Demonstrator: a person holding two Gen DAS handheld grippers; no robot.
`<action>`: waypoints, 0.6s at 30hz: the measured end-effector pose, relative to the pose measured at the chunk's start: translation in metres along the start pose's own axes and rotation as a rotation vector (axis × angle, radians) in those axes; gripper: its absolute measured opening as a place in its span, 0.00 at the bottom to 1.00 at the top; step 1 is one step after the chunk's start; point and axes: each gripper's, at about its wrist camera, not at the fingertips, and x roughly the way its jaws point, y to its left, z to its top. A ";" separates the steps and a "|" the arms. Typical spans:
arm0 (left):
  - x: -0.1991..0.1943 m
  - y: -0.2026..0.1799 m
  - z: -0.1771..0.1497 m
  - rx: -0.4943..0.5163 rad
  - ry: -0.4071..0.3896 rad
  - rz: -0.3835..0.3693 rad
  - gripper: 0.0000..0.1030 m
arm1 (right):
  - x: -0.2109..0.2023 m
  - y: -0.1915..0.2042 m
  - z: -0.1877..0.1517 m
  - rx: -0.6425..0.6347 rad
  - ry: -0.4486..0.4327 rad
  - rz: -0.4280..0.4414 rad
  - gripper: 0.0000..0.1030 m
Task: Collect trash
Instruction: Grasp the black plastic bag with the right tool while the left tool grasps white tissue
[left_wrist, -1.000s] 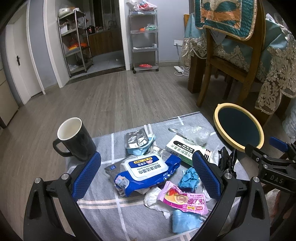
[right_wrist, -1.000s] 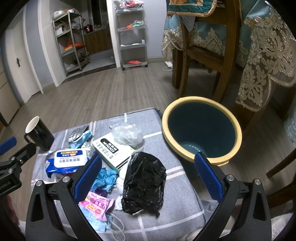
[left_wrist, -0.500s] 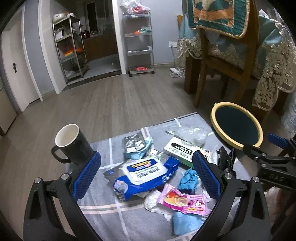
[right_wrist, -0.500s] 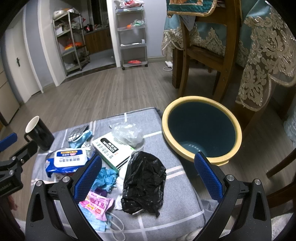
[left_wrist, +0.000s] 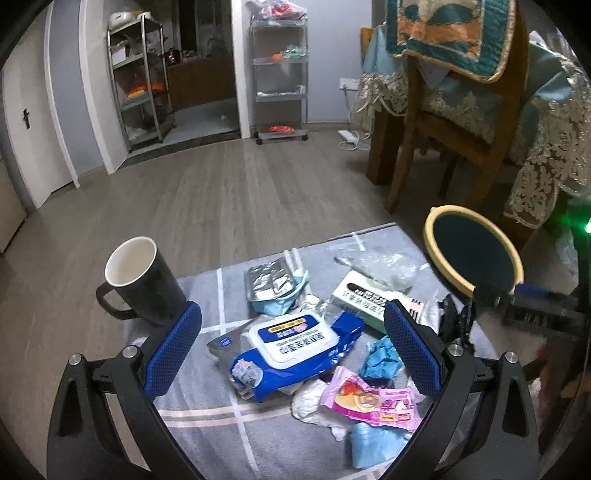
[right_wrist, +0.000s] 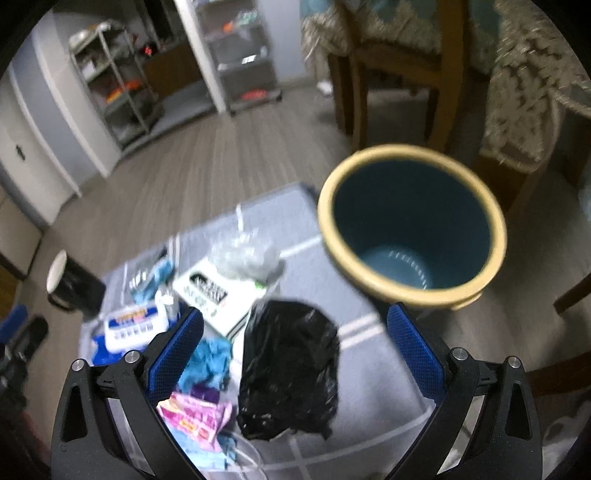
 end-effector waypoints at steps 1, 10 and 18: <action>0.002 0.000 0.000 -0.004 0.005 0.000 0.94 | 0.004 0.004 -0.002 -0.007 0.012 0.001 0.94; 0.006 -0.007 -0.005 0.041 0.006 0.014 0.94 | 0.028 0.010 -0.012 -0.006 0.119 0.008 0.23; 0.013 -0.009 -0.007 0.031 0.028 -0.021 0.94 | -0.015 0.007 0.004 0.020 0.016 0.043 0.07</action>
